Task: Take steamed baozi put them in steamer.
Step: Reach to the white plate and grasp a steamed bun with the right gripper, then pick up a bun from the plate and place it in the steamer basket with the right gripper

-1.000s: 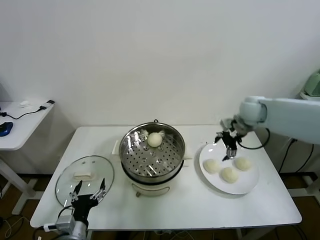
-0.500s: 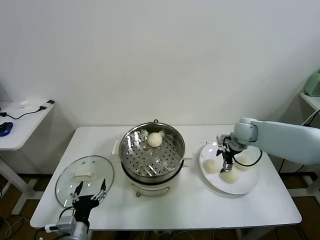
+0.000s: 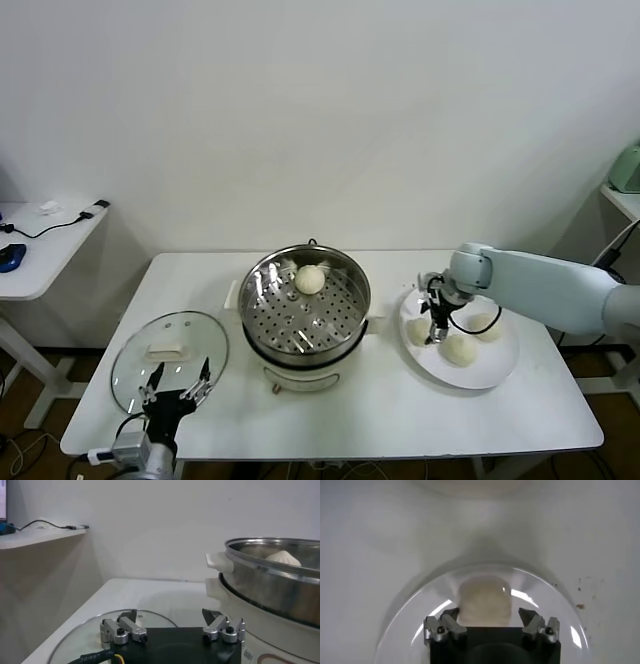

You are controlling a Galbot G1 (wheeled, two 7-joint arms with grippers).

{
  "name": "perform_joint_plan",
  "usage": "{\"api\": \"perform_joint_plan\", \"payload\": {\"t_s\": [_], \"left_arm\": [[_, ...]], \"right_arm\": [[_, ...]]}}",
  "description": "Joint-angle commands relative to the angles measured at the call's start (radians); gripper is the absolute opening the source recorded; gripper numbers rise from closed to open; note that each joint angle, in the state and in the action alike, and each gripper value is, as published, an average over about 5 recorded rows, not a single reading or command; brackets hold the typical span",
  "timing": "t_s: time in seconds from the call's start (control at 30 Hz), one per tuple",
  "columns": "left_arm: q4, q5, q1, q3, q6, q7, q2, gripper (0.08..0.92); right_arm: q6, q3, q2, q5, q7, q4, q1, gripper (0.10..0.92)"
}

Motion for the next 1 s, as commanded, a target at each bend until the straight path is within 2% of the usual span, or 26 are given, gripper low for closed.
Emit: {"api": "perform_joint_plan", "payload": {"t_s": [0.03,0.23,0.37,0.6,0.77,1.0], "left_arm": [[-0.004,0.0,0.002,0.0,0.001,0.0,0.0,0.823],[-0.007,-0.001,0.002,0.001,0.005,0.0,0.0,0.823],[-0.013,-0.001,0.0,0.002,0.012,0.0,0.0,0.823],[-0.023,-0.002,-0.002,0.002,0.024,-0.001,0.003,0.823],[-0.033,-0.002,-0.001,0.006,0.027,-0.001,0.005,0.823],[-0.044,-0.004,-0.003,0.012,0.031,-0.002,0.005,0.823]], "right_arm": [[-0.004,0.011,0.011,-0.005,-0.018,-0.02,-0.008,0.651],[0.002,-0.024,-0.014,0.019,-0.046,0.032,0.102,0.637],[0.026,-0.108,-0.025,0.076,-0.099,0.077,0.295,0.636],[0.035,-0.256,0.042,0.322,-0.177,0.155,0.676,0.641],[-0.039,-0.181,0.167,0.514,-0.122,0.247,0.78,0.64],[-0.177,-0.088,0.389,0.669,0.046,0.349,0.678,0.637]]}}
